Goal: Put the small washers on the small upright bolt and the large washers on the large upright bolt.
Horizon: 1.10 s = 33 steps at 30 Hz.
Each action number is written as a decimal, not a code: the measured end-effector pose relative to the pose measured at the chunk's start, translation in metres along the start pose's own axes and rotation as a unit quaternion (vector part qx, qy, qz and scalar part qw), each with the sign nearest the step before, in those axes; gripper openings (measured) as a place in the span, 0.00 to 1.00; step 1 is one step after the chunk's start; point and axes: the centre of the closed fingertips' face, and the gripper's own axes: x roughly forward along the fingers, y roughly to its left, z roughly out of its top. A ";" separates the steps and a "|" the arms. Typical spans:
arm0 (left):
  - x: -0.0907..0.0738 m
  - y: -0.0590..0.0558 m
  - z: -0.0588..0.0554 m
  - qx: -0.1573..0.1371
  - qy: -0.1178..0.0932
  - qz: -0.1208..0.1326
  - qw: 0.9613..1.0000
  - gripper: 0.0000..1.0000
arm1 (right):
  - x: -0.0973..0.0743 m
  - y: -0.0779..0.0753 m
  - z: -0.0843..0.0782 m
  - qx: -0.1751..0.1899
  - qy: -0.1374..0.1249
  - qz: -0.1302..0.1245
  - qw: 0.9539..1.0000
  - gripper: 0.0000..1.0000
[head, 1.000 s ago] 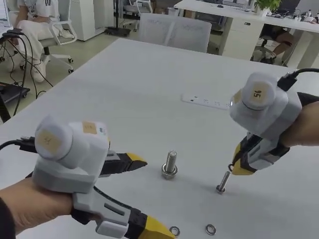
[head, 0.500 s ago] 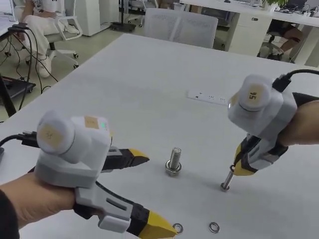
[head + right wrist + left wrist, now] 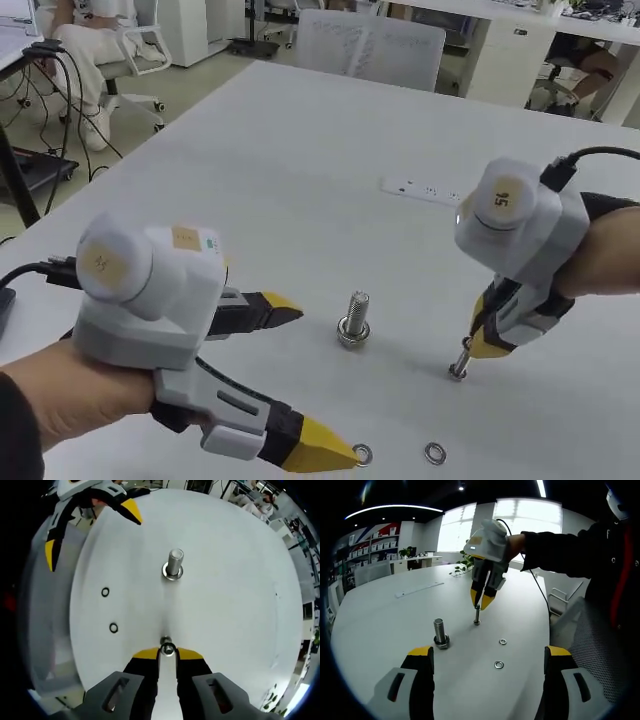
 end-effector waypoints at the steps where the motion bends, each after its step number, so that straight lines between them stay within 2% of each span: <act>1: 0.000 0.000 0.000 0.000 0.000 0.000 1.000 0.91 | 0.001 0.000 0.000 0.000 0.001 0.001 1.000 0.13; 9: -0.001 0.000 -0.001 -0.002 0.001 0.002 1.000 0.91 | 0.016 0.005 -0.002 0.005 0.005 0.010 1.000 0.13; 22: 0.000 -0.001 -0.002 -0.005 0.005 0.002 1.000 0.91 | 0.034 0.004 -0.010 0.012 0.007 0.017 1.000 0.13; 33: -0.001 -0.001 -0.001 -0.007 0.006 0.002 1.000 0.90 | 0.037 0.002 -0.007 0.009 0.005 0.017 1.000 0.14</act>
